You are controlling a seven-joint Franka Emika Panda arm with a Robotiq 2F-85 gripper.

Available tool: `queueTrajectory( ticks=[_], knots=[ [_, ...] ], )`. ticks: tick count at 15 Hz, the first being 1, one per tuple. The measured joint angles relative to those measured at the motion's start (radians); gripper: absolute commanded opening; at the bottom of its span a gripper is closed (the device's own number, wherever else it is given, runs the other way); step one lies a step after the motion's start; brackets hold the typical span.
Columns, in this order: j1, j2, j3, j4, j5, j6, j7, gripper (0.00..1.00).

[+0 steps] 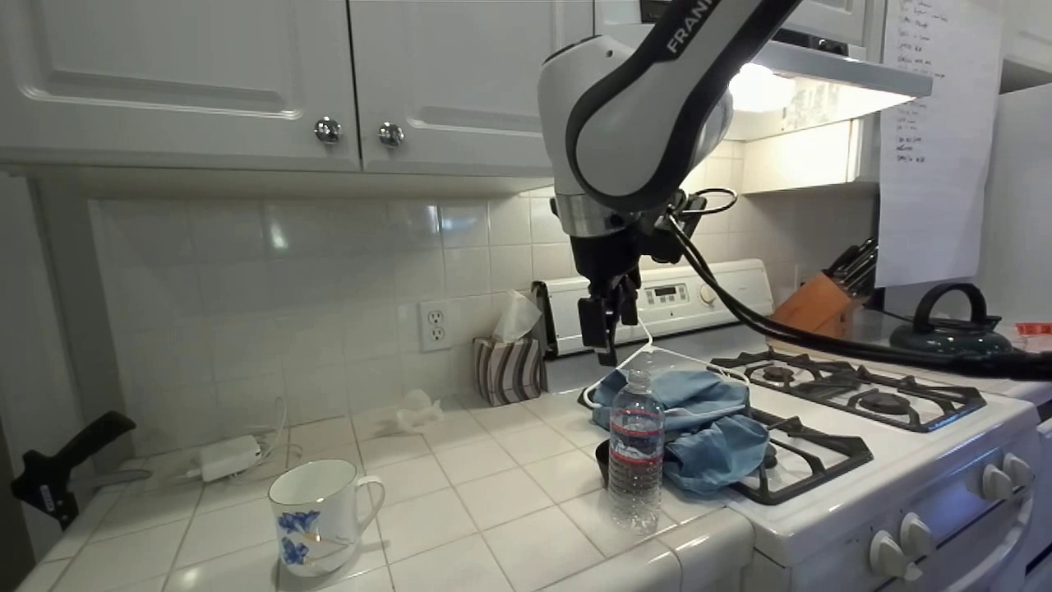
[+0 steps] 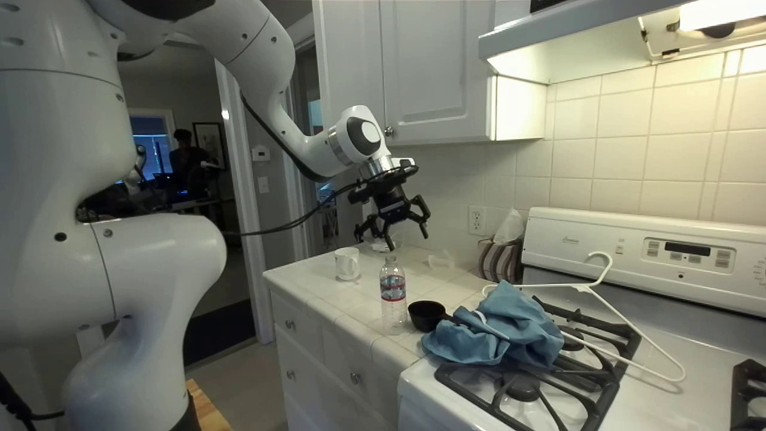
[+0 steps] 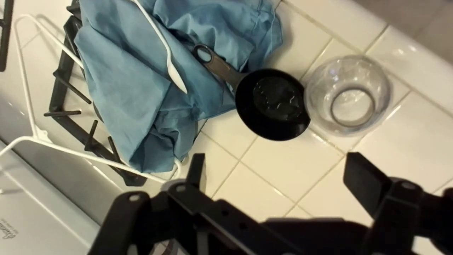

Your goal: Put the bottle upright, then move the black pot to the left

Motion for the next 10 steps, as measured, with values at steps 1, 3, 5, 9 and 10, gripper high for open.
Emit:
queueTrajectory(
  ticks=[1,3,5,9,10],
  knots=[
    [0.016,-0.001,-0.025,-0.007,0.0,0.045,0.036,1.0],
    [0.043,-0.001,-0.067,-0.02,0.001,0.134,0.099,1.0],
    [0.057,-0.004,-0.096,-0.033,0.017,0.194,0.145,1.0],
    [0.057,-0.046,-0.137,-0.068,0.093,0.235,0.171,1.0],
    [0.054,-0.061,-0.146,-0.077,0.114,0.236,0.172,1.0]
  ],
)
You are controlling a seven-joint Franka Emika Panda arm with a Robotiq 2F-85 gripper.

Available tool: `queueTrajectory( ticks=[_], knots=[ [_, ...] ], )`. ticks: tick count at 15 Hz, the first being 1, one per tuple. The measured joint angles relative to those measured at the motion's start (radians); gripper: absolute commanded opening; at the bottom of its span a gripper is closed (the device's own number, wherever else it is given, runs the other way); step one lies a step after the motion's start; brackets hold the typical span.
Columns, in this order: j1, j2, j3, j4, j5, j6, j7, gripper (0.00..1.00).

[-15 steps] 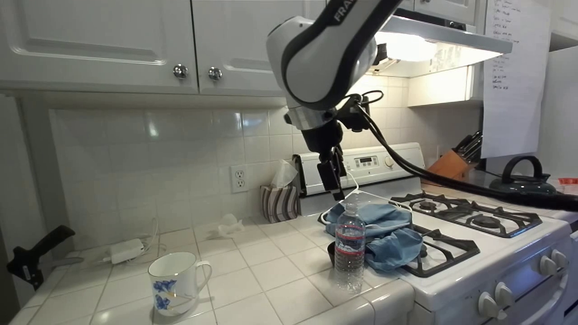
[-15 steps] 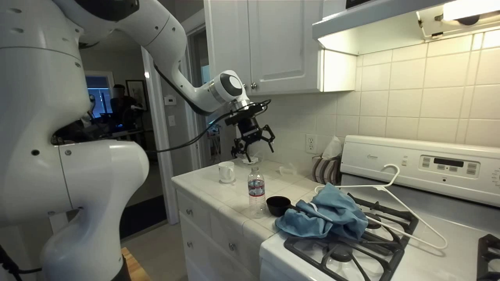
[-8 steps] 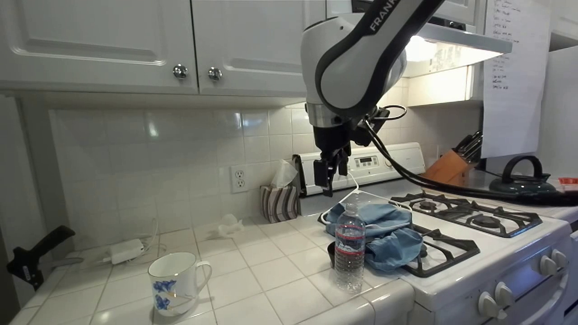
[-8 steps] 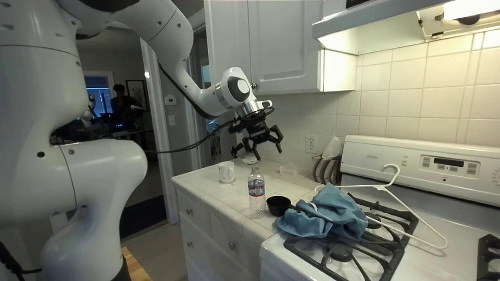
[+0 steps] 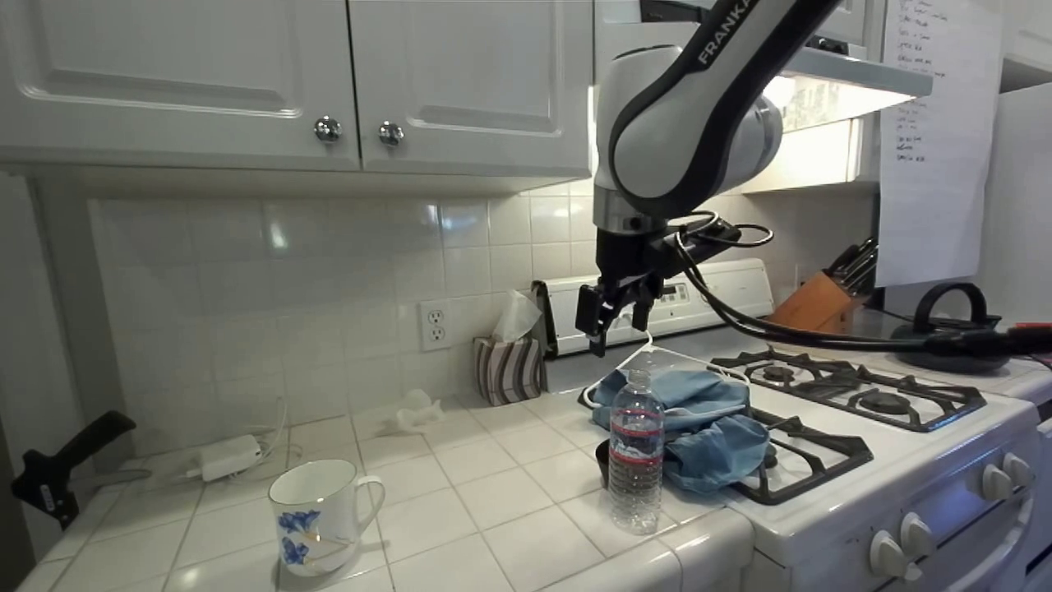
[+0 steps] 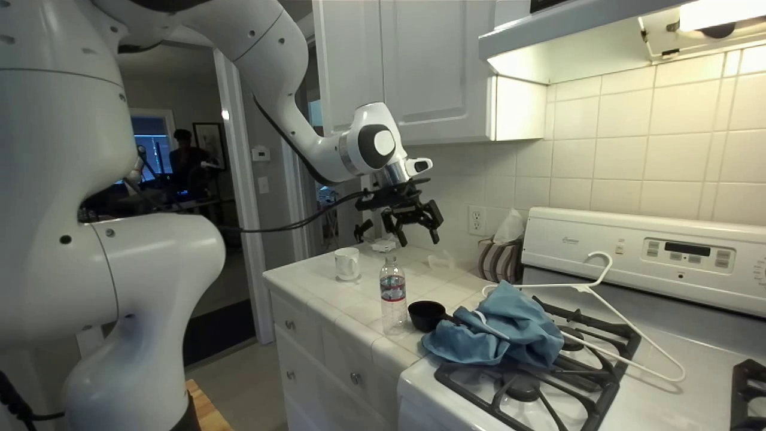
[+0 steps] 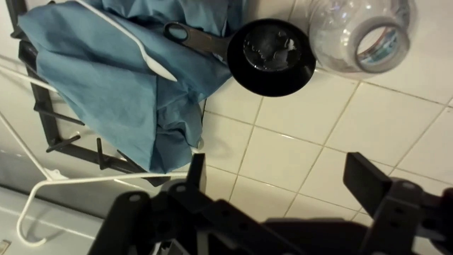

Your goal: Put the bottle upright, then move the black pot to the left

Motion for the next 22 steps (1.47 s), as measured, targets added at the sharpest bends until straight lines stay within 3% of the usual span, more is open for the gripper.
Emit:
queueTrajectory(
  ticks=[6,7,13,19,22],
  knots=[
    [-0.023,-0.069,-0.018,-0.024,0.056,-0.008,0.003,1.0],
    [-0.067,-0.068,0.03,-0.024,0.057,-0.008,0.002,1.0],
    [-0.558,-0.048,0.498,-0.009,0.104,-0.011,0.007,1.0],
    [-1.054,0.005,0.94,0.052,0.318,-0.115,-0.085,1.0],
    [-1.299,0.081,1.164,0.12,0.354,-0.17,-0.094,1.0]
  ],
)
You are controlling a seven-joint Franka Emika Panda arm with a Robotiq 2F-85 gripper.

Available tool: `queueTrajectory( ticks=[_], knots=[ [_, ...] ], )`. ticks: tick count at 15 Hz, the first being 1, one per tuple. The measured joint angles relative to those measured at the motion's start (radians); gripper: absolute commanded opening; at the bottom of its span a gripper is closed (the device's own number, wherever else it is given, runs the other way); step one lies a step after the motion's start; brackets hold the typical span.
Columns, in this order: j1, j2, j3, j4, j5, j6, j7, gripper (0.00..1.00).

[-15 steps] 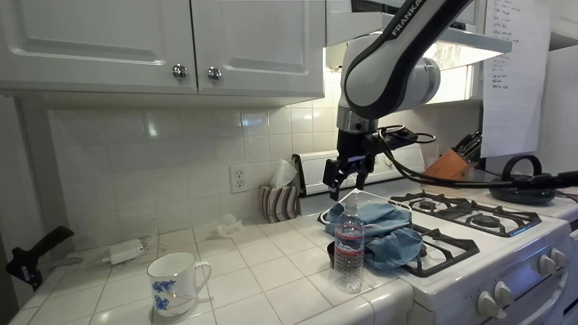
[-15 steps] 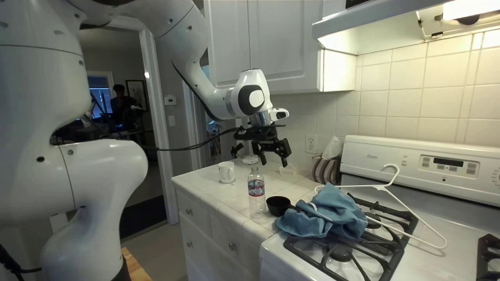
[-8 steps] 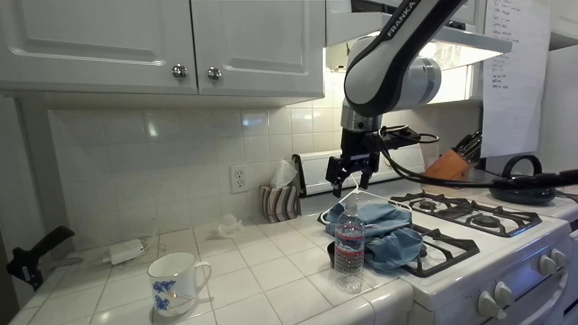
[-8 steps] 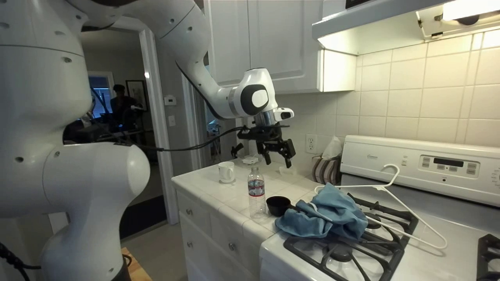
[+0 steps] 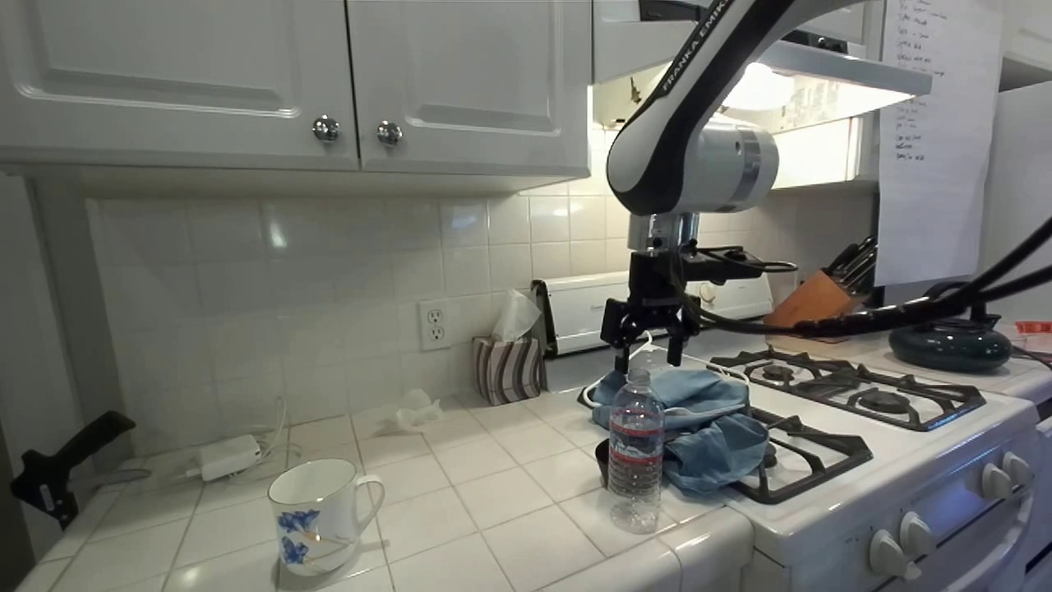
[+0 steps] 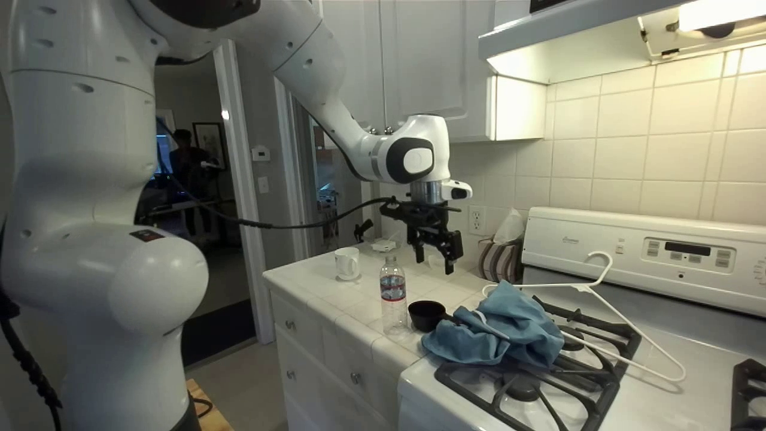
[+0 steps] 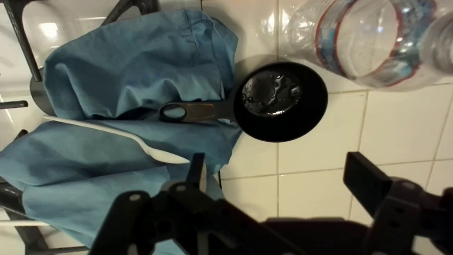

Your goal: Put the bottle upright, then move the black pot to the left

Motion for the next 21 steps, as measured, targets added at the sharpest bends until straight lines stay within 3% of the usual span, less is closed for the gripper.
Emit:
queueTrajectory(
  ticks=[3,4,7,10,12,16,19,21],
  knots=[
    [-0.183,0.076,0.153,0.069,0.0,-0.034,0.001,0.93],
    [-0.223,0.099,0.185,0.09,0.0,-0.044,0.001,0.86],
    [-0.3,0.157,0.251,0.14,0.0,-0.076,0.004,0.82],
    [-0.331,0.2,0.289,0.176,-0.002,-0.103,0.006,0.75],
    [-0.338,0.221,0.303,0.192,-0.002,-0.122,0.01,0.65],
    [-0.343,0.252,0.319,0.208,-0.002,-0.148,0.047,0.64],
    [-0.344,0.265,0.322,0.208,-0.002,-0.151,0.089,0.52],
    [-0.344,0.267,0.323,0.205,-0.002,-0.151,0.12,0.5]
  ],
)
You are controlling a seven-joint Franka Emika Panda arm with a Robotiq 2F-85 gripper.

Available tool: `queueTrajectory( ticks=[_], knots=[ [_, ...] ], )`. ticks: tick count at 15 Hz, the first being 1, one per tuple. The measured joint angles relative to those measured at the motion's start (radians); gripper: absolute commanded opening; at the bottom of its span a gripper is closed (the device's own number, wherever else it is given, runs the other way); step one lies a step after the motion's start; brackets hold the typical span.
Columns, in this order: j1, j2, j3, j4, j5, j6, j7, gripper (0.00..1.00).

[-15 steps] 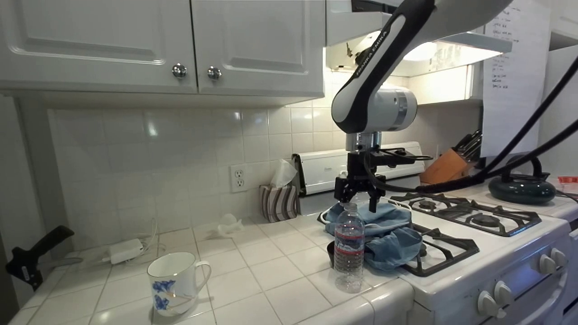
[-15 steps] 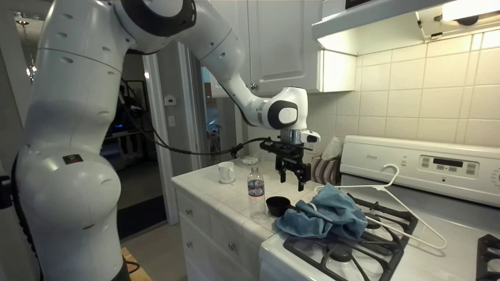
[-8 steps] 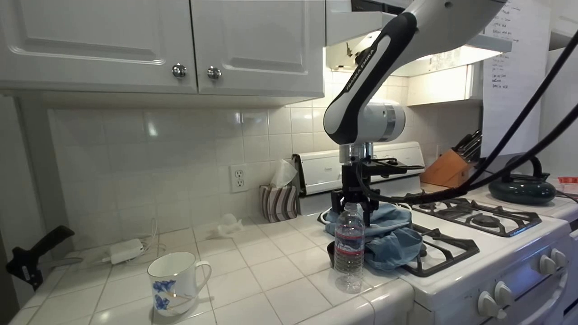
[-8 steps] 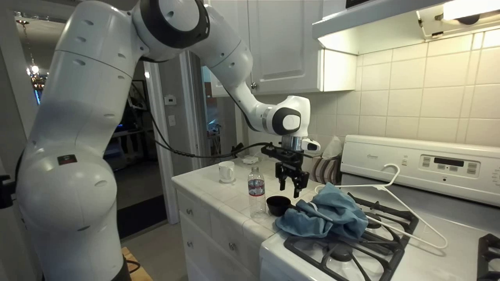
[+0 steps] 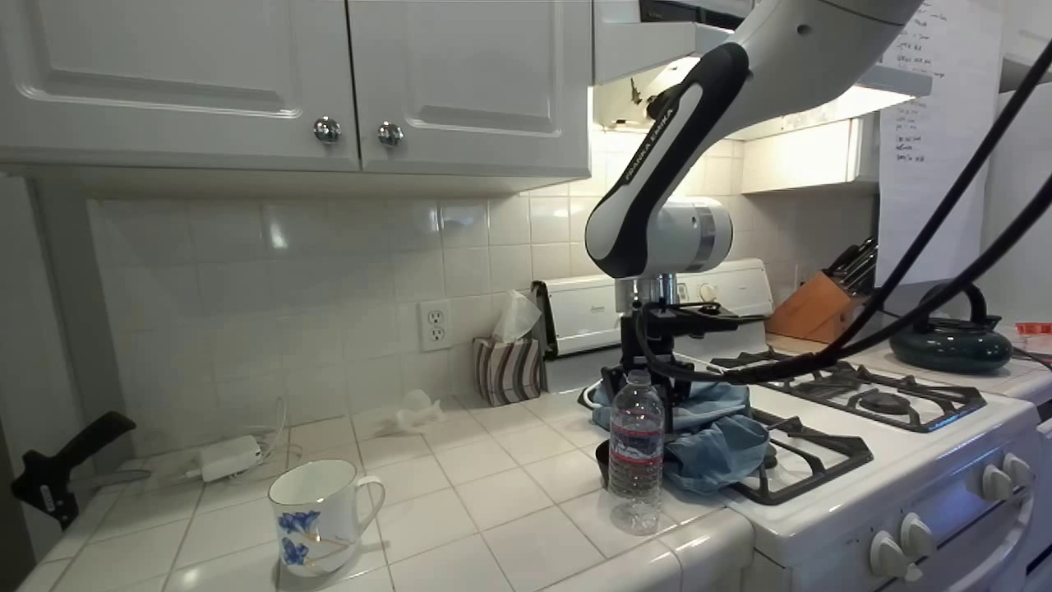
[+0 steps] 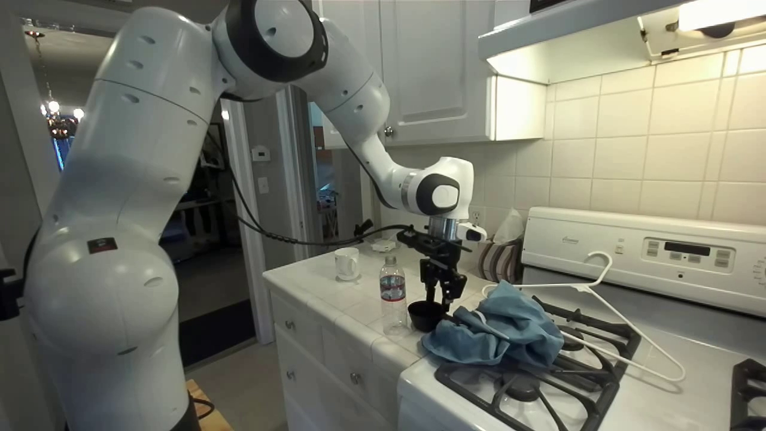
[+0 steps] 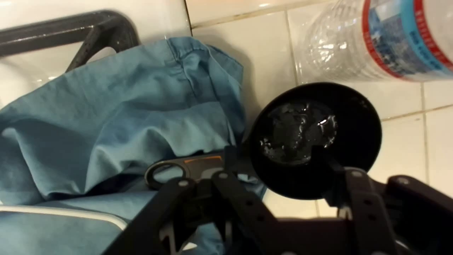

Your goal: Put the bottle upright, then move the black pot to the left

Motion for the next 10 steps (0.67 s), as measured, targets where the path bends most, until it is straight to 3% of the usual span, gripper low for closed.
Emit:
queueTrajectory(
  ticks=[5,10],
  knots=[
    [0.0,0.0,0.0,-0.014,0.001,0.0,0.082,0.42],
    [0.0,0.0,0.006,-0.038,0.002,0.005,0.135,0.47]
  ],
)
